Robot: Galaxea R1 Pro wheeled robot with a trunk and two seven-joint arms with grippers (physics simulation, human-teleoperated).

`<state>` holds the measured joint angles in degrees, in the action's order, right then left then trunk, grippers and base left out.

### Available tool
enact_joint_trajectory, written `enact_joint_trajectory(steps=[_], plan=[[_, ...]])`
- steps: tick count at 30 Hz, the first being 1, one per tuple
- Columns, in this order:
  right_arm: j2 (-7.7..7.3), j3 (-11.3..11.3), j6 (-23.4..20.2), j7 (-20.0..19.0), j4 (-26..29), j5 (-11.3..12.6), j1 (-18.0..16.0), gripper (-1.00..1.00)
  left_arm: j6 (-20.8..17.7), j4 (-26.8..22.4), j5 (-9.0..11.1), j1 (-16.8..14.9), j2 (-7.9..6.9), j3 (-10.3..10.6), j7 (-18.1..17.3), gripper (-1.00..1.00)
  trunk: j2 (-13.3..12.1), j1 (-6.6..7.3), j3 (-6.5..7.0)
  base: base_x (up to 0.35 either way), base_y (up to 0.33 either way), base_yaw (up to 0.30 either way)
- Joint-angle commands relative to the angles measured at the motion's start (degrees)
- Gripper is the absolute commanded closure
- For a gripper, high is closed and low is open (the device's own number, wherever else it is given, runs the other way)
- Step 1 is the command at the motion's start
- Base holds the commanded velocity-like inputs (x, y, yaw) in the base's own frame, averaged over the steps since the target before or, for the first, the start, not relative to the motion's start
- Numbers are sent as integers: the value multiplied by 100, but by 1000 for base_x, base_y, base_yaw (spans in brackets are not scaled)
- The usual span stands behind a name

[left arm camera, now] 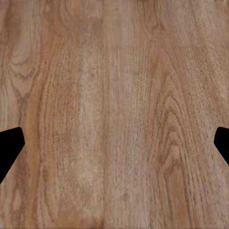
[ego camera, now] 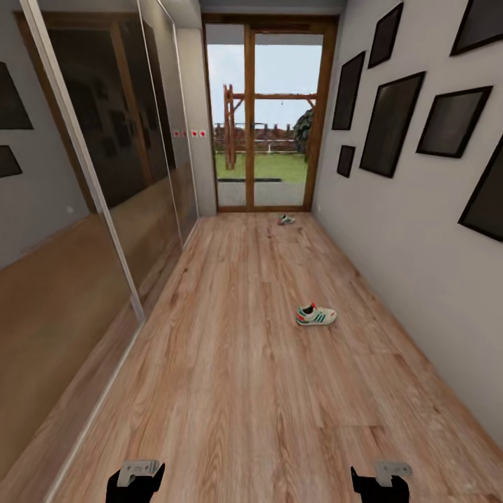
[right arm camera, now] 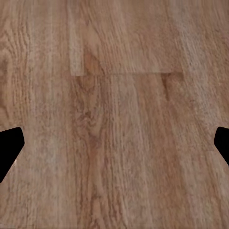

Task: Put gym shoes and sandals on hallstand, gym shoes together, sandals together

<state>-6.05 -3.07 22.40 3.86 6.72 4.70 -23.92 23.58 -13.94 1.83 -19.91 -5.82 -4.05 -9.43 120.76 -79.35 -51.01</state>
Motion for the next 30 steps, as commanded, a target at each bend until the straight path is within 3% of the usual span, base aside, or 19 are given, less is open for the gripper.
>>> enact_joint_trajectory(steps=[1,30], plan=[[-1,-36,19,9,-4,49,-4,-100,7,6,19,-4,2,-42,-58,-100,2,-3,-5,339,80,0],[-1,-36,19,9,-4,49,-2,-100,7,6,17,-4,2,-35,-58,-100,2,-3,-5,339,29,0]])
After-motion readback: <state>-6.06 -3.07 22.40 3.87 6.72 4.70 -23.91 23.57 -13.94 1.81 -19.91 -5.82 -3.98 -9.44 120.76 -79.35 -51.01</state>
